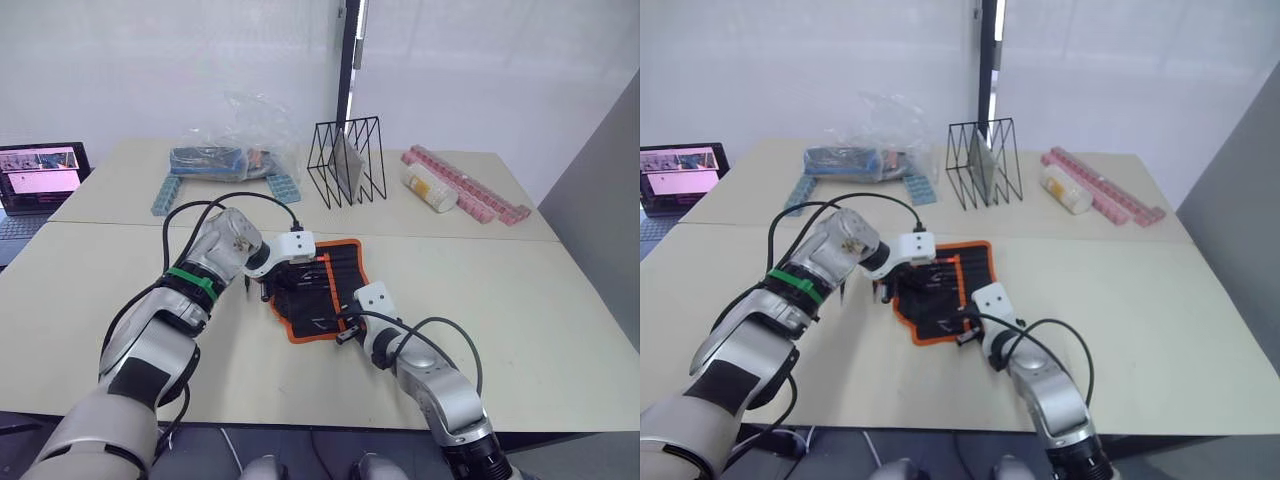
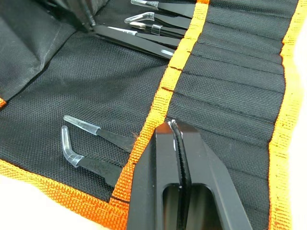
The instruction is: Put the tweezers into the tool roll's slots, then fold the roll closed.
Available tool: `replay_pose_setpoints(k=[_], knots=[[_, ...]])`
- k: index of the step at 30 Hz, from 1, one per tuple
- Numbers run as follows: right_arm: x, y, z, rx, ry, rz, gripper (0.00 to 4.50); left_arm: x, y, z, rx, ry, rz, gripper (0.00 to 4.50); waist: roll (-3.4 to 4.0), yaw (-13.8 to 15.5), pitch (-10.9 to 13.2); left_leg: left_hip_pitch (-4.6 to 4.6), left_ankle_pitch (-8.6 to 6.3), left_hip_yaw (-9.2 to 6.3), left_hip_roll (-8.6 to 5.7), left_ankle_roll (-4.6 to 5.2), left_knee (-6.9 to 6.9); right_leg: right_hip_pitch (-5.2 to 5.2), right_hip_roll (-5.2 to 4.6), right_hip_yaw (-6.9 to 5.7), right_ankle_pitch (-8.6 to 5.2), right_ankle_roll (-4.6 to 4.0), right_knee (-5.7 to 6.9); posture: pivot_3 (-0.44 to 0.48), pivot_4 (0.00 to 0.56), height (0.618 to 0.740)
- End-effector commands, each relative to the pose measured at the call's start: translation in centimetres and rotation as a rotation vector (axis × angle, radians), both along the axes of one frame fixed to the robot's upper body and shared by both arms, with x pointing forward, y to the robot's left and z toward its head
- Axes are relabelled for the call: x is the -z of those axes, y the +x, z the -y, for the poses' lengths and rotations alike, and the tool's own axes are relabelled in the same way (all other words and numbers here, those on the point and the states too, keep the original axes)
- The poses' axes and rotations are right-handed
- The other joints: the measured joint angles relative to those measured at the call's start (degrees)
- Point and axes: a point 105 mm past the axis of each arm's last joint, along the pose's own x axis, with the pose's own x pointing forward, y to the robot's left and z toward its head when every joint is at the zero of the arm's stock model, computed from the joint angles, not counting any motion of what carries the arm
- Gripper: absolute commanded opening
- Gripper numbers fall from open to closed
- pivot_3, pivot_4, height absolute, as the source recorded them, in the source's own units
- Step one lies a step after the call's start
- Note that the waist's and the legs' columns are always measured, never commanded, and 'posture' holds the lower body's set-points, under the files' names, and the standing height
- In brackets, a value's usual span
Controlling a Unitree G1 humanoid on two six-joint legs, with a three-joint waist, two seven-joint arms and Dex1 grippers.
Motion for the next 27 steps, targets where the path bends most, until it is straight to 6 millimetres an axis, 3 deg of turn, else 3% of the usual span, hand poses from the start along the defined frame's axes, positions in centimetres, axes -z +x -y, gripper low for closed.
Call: replay_pose_setpoints(k=[1,9,27], knots=[[5.1,-1.8,1.2,0.031,-0.080,-0.200,0.00,-1.9,0.2,0.6,0.042,-0.008,0.052,0.13,0.00,-0.01,0.00,0.00,0.00,0.00,0.00,0.00,0.00,0.00,0.00,0.00,0.00,0.00,0.00,0.000,0.150,0.737],[5.1,-1.8,1.1,0.032,-0.076,-0.199,0.00,-2.1,0.8,2.2,0.052,-0.013,0.093,0.13,0.00,0.18,0.00,-0.01,0.00,-0.02,-0.01,0.00,0.05,0.01,0.00,-0.01,0.00,0.00,0.01,0.000,0.150,0.737],[5.4,-2.3,1.3,0.011,-0.104,-0.213,0.00,0.4,1.8,5.3,0.044,-0.062,0.132,0.13,0.00,0.64,0.00,-0.05,-0.03,-0.09,-0.08,0.06,0.29,0.09,-0.01,-0.01,0.01,0.08,0.06,0.000,0.150,0.737]])
